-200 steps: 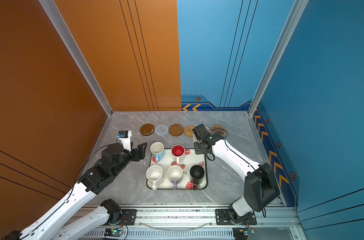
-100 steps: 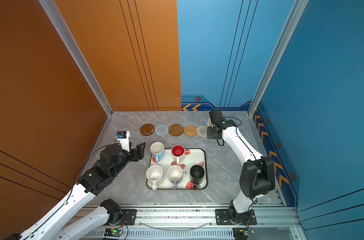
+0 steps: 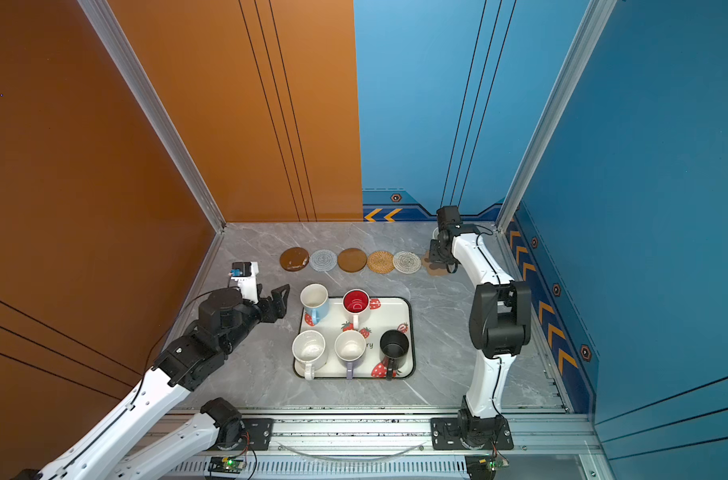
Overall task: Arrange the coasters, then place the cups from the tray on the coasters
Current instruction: 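Carry the white mug over the cork paw-print coaster with the right gripper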
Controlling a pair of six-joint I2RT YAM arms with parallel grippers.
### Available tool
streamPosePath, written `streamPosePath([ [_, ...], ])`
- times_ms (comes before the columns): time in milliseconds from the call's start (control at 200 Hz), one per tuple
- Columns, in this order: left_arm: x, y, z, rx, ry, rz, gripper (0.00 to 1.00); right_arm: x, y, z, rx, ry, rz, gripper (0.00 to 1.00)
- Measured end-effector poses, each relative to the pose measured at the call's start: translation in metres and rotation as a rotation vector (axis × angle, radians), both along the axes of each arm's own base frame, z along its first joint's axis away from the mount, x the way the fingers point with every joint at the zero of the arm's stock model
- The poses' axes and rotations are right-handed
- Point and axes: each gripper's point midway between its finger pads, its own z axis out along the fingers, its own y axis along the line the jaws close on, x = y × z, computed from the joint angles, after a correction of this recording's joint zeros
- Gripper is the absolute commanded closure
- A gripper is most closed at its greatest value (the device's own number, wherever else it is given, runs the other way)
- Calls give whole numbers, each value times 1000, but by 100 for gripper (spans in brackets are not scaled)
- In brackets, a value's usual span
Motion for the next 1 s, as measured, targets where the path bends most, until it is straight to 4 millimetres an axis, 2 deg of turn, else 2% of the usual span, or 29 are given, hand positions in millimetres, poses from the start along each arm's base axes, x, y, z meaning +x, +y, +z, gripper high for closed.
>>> streamPosePath([
  [215,0,1,0,0,1,3,20,17,1,-21,10,36,8,100],
  [411,0,1,-1,2,3,5,20,26,-2,-26,15,36,5,100],
  [596,0,1,-1,2,3,5,20,26,-3,-36,14,61,3,100],
  [997,0,1,-1,2,3,4,20,24,-5,-44,12,84,-2,100],
])
